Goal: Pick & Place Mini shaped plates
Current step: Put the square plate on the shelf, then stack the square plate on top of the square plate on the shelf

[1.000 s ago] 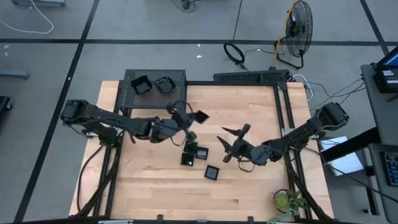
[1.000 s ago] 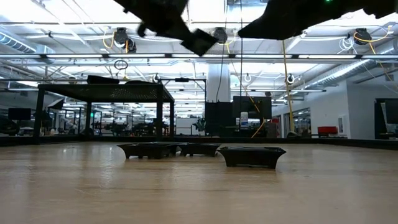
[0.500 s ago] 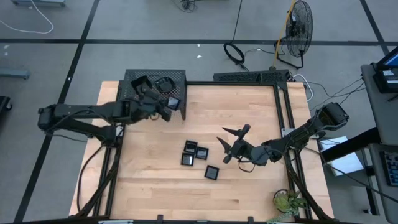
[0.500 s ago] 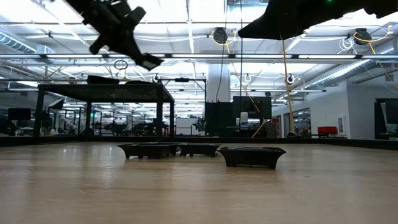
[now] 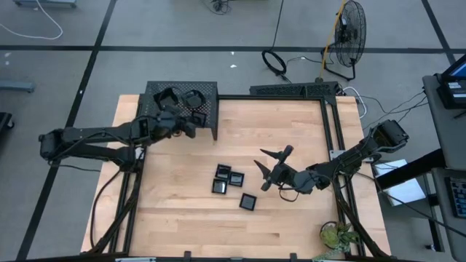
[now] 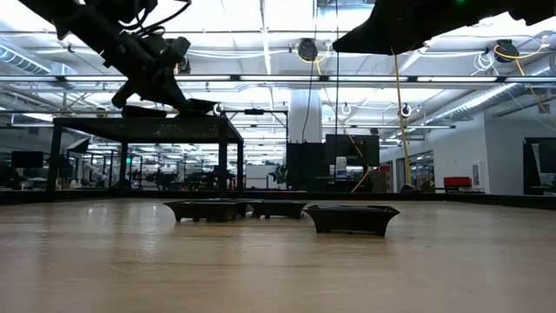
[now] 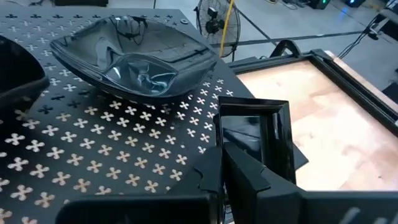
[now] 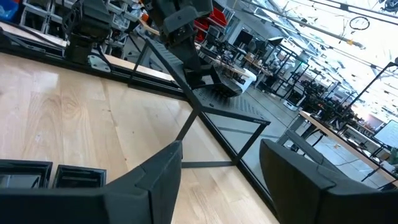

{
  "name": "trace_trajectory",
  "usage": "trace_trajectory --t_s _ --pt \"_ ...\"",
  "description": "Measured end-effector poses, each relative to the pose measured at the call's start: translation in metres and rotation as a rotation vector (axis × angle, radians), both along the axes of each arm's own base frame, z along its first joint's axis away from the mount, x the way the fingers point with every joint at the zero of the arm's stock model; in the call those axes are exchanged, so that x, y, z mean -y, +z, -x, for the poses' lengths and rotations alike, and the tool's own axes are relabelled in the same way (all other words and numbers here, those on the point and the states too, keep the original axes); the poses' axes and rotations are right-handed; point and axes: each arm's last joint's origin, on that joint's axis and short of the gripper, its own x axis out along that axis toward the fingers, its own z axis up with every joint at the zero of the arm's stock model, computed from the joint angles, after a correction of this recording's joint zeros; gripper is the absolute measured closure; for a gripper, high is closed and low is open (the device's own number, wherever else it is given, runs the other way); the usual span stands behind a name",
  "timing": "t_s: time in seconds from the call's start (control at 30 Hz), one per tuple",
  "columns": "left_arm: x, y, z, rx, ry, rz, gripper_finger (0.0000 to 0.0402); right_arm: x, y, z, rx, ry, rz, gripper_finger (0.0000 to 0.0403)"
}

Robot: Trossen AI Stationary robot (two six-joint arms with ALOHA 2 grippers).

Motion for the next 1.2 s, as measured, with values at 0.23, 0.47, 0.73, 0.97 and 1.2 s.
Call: trace_trajectory --t_s 0.23,0.47,0.73,0.97,1.2 --pt "-0.001 0.000 0.001 -0.019 0.011 -0.025 0.0393 0.000 0.000 0.000 0.000 0.000 0.000 0.0202" --pt "-0.001 0.000 0.001 -0.017 0.031 -0.019 0.0348 0.000 0.000 0.000 0.000 0.000 0.000 0.0203" --pt "-0.002 -0.001 0.002 -0.023 0.041 -0.022 0.0291 0.000 0.000 0.000 0.000 0.000 0.000 0.0204" --pt "-0.001 0.004 0.004 -0.053 0.010 -0.093 0.0252 0.000 -0.001 0.000 0.040 0.007 -0.068 0.0206" --pt "0.025 0.025 0.006 0.017 -0.236 -0.233 0.0241 -0.014 -0.007 -0.005 -0.042 0.349 -0.276 0.0206"
